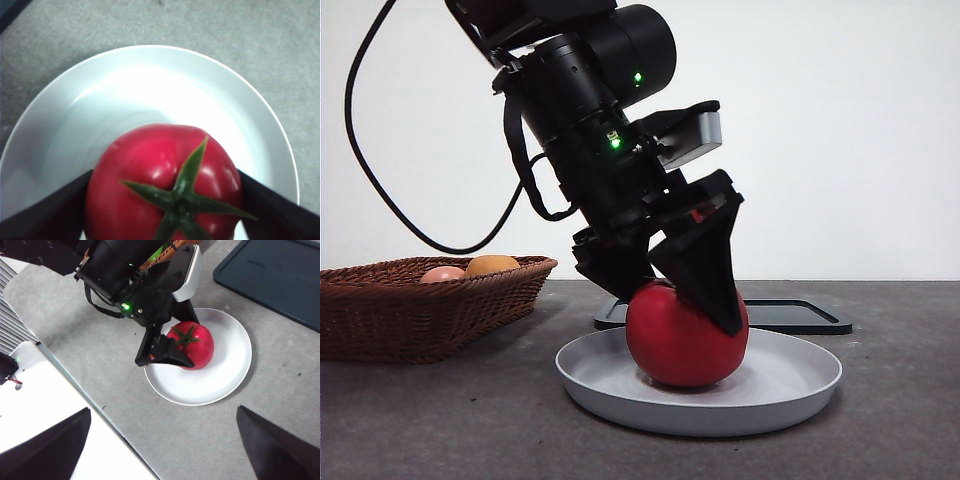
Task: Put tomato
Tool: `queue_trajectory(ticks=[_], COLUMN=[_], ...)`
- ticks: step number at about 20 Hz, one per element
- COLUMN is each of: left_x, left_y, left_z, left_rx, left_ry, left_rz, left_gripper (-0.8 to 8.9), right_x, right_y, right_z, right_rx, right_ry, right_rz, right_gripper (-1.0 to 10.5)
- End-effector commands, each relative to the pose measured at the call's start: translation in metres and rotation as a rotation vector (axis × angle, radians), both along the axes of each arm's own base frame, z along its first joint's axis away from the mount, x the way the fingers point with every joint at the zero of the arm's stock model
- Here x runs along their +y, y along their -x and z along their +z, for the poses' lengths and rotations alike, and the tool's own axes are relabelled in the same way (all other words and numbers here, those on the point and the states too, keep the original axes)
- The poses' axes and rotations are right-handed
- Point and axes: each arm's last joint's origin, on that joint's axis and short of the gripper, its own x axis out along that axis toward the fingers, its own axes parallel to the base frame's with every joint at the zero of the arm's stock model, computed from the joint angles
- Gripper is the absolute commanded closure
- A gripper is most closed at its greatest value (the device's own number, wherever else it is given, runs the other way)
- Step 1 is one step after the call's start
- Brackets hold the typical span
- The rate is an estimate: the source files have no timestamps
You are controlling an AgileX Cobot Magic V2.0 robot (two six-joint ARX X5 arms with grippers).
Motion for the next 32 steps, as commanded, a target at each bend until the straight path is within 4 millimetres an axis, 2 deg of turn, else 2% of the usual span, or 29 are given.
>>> queue_trajectory(ticks=[1, 7, 11, 14, 19, 23, 27, 32], left_x=[-0.008, -0.007, -0.004, 0.005, 0.034, 0.061, 0.092, 0.13], left_y=[0.002, 0.001, 0.002, 0.0, 0.0, 0.011, 0.029, 0.061], left_z=[-0.008, -0.003, 0.009, 0.026, 0.068, 0.104, 0.138, 0.169], left_rx=[0.011, 0.02, -0.019, -0.069, -0.117, -0.143, -0.172, -0.18], left_ry=[-0.022, -0.016, -0.002, 0.004, 0.074, 0.126, 0.168, 0.198], left_rz=[-0.03, -0.005, 0.01, 0.05, 0.13, 0.2, 0.255, 0.305], left_gripper=[3.44, 3.44, 3.44, 3.44, 3.44, 3.44, 3.45, 3.45], right_x=[0.001, 0.001, 0.001, 0.001, 0.001, 0.001, 0.001, 0.002], right_y=[-0.001, -0.001, -0.001, -0.001, -0.001, -0.001, -0.001, -0.003], right_z=[0.005, 0.005, 0.005, 0.005, 0.005, 0.005, 0.005, 0.005], right_rx=[-0.008, -0.008, -0.008, -0.008, -0.008, -0.009, -0.009, -0.011], right_ry=[-0.011, -0.011, -0.011, -0.011, -0.011, -0.011, -0.011, -0.012], right_rz=[0.001, 0.001, 0.001, 0.001, 0.001, 0.001, 0.001, 0.001], right_gripper=[4.8, 4.8, 4.8, 4.8, 4.8, 4.8, 4.8, 4.8])
